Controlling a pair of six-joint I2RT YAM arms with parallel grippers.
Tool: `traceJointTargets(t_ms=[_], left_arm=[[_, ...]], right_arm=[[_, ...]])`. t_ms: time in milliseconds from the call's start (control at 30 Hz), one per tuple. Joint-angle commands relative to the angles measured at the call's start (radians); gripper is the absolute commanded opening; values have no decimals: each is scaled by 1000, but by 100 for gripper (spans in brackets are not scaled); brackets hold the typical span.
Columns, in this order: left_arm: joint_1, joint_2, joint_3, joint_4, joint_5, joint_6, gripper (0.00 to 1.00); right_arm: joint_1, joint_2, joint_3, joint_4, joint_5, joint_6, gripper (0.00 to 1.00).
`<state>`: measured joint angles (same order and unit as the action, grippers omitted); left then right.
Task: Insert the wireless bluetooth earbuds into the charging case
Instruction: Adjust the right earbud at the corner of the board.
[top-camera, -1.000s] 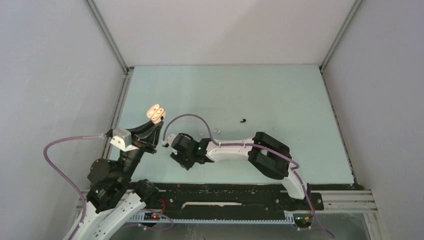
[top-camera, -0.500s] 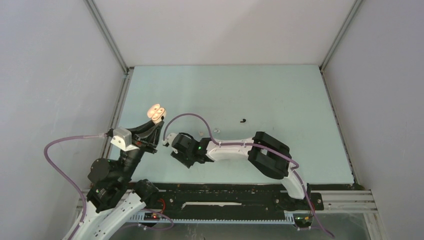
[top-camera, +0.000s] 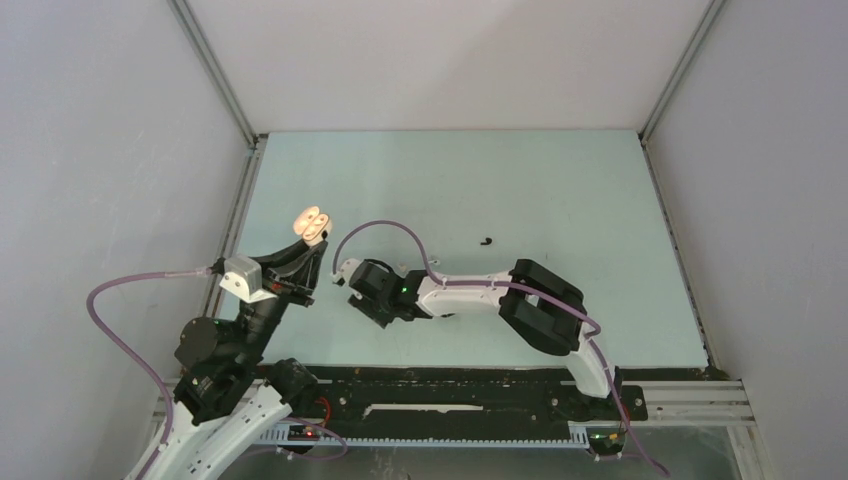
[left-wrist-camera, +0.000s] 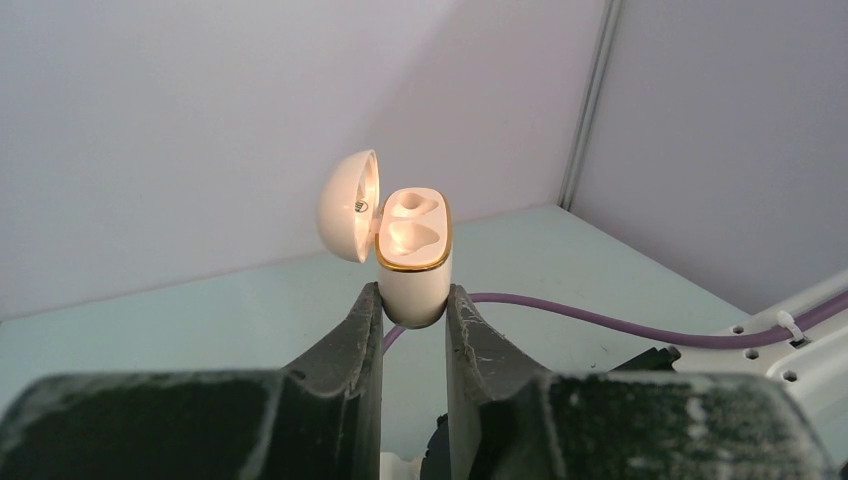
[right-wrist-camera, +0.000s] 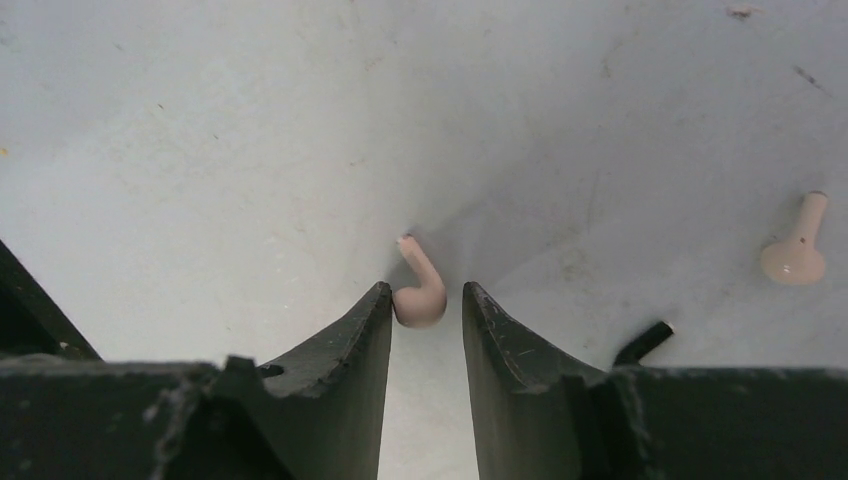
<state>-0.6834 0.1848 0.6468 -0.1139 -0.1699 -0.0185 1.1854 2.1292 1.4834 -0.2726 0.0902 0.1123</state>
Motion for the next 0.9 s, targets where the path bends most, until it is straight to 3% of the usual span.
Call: traceJointTargets(t_ms=[0,300,567,767,867], left_arm=[[-2,17,-11,48,21,9,0],[-2,37,-34,85,35,6,0],[-2,39,-29,82,36,9,0],[-1,40,-31,89,32,8,0],[-2,39,-39,98,30,8,0]], right_arm=[[-34,-59,-44,-32,48,-34,35],[-79,-69,-65,-29,-32,-55,35],[-97,-86,-111,19,-203,-302,35],[-205,-182,-179,52,-324,-462,36],[-277,-210,-180,40,-458,-548,38]])
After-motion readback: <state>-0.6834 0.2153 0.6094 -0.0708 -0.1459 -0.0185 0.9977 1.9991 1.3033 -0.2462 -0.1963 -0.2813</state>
